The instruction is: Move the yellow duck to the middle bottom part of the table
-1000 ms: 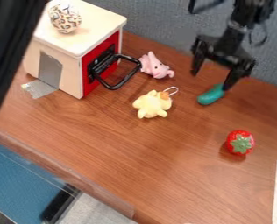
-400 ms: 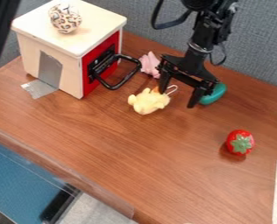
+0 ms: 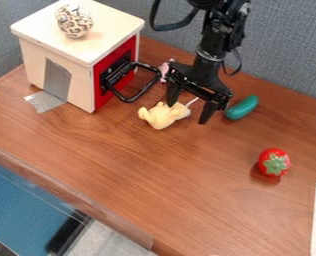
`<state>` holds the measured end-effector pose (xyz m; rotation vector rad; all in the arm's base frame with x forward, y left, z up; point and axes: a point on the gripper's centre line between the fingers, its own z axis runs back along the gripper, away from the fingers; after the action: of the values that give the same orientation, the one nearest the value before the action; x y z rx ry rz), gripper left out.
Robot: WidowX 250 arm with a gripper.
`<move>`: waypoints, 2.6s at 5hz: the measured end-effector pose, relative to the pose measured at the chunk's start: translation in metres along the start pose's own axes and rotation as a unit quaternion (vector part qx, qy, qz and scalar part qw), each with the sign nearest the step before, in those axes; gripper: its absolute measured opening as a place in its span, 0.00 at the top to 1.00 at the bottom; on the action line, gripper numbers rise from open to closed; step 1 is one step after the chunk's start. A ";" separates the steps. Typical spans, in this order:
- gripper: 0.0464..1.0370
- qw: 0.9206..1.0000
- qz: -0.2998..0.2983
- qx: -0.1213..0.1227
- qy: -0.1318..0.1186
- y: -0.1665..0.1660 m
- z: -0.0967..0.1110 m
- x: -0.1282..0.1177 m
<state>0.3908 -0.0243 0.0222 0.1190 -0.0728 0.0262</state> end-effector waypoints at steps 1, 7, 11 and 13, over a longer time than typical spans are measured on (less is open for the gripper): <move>0.04 1.000 0.005 0.013 0.011 0.012 -0.006 -0.008; 0.92 1.000 -0.030 -0.010 0.003 -0.024 0.016 -0.022; 0.96 0.988 -0.147 -0.032 0.035 -0.061 0.001 -0.107; 0.73 0.989 -0.142 -0.037 0.028 -0.065 0.012 -0.112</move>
<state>0.2799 -0.0923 0.0183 0.0538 -0.0005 -0.2568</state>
